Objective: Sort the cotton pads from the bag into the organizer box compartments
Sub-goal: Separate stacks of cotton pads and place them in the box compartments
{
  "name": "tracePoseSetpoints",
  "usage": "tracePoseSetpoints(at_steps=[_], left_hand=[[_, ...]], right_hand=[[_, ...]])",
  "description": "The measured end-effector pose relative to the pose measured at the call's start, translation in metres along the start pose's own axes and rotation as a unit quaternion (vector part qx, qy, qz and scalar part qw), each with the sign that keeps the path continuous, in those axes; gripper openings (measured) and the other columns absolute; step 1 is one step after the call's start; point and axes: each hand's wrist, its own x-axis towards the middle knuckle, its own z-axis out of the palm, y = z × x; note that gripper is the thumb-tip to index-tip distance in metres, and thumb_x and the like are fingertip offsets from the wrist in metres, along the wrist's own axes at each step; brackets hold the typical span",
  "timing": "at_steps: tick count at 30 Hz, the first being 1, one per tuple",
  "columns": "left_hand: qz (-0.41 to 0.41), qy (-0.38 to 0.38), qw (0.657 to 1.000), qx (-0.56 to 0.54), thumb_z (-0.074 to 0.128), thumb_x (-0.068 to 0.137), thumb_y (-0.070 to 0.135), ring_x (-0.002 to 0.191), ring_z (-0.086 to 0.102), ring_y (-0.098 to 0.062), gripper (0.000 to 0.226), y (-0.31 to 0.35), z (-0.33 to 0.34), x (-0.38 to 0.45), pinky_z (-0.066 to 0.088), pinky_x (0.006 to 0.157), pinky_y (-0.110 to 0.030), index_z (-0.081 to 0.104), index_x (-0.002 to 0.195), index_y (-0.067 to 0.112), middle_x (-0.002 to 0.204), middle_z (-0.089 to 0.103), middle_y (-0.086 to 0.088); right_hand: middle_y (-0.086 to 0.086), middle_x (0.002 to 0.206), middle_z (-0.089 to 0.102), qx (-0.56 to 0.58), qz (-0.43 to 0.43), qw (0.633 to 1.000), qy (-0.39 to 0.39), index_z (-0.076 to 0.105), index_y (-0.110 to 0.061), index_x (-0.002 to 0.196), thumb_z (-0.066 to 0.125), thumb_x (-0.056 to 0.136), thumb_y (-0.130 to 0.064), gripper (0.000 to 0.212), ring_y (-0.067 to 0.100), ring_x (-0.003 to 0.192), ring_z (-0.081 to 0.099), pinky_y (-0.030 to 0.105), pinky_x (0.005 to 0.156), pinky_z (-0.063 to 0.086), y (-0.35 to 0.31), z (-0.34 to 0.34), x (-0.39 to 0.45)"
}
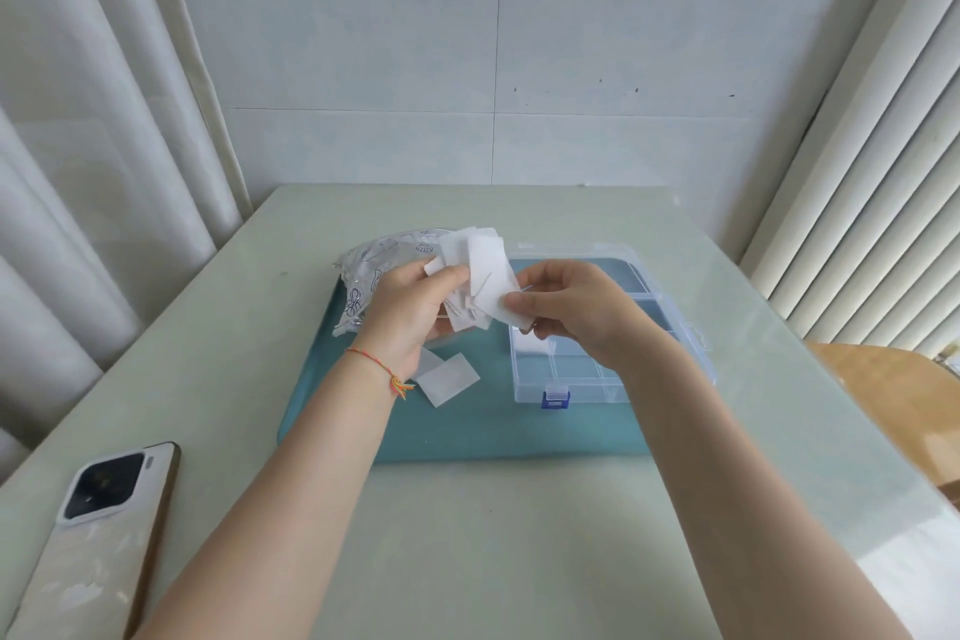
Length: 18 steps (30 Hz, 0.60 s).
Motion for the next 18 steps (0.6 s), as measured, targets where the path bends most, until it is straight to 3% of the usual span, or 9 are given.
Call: tracePoseSetpoints(at_steps=[3, 9, 11, 14, 18], left_hand=[[-0.009, -0.028, 1.0, 0.011, 0.061, 0.094, 0.028, 0.072, 0.067, -0.017, 0.019, 0.002, -0.001, -0.006, 0.055, 0.056, -0.028, 0.072, 0.098, 0.013, 0.084, 0.071, -0.004], [-0.017, -0.096, 0.995, 0.013, 0.064, 0.078, 0.054, 0.08, 0.069, -0.02, 0.052, 0.003, -0.018, -0.018, 0.057, 0.067, -0.037, 0.072, 0.104, 0.01, 0.093, 0.073, -0.009], [-0.012, -0.099, 0.995, 0.023, 0.067, 0.084, 0.042, 0.083, 0.068, -0.021, 0.038, -0.002, -0.022, -0.021, 0.058, 0.07, -0.038, 0.071, 0.106, 0.011, 0.096, 0.073, -0.01], [-0.013, -0.046, 0.998, 0.032, 0.064, 0.092, 0.011, 0.086, 0.066, -0.026, 0.011, -0.011, -0.03, -0.023, 0.056, 0.074, -0.036, 0.071, 0.101, 0.01, 0.096, 0.071, -0.013], [-0.018, -0.018, 0.999, 0.044, 0.068, 0.089, 0.009, 0.081, 0.065, -0.027, 0.006, -0.015, -0.039, -0.024, 0.055, 0.08, -0.046, 0.072, 0.094, 0.009, 0.091, 0.069, -0.014]], right_hand=[[0.011, 0.07, 0.067, -0.018, -0.002, 1.0, 0.001, 0.065, -0.004, 0.081, 0.075, 0.084, -0.007, 0.011, 0.017, 0.054, 0.06, 0.023, 0.055, 0.05, 0.0, 0.006, -0.003], [0.008, 0.064, 0.065, -0.043, -0.003, 0.999, -0.006, 0.067, -0.005, 0.076, 0.073, 0.087, -0.009, 0.013, 0.014, 0.049, 0.059, 0.021, 0.054, 0.051, -0.004, 0.019, -0.014], [0.008, 0.06, 0.063, -0.057, -0.001, 0.998, -0.008, 0.068, -0.004, 0.079, 0.07, 0.089, -0.011, 0.012, 0.012, 0.046, 0.057, 0.02, 0.052, 0.049, -0.004, 0.022, -0.019], [0.007, 0.063, 0.066, -0.064, 0.001, 0.998, 0.0, 0.069, -0.004, 0.084, 0.067, 0.092, -0.012, 0.011, 0.013, 0.045, 0.057, 0.02, 0.049, 0.047, 0.0, 0.024, -0.025], [0.009, 0.073, 0.065, 0.047, 0.006, 0.996, 0.071, 0.061, -0.008, 0.083, 0.066, 0.094, -0.019, 0.016, 0.017, 0.054, 0.059, 0.024, 0.052, 0.046, 0.003, 0.024, -0.027]])
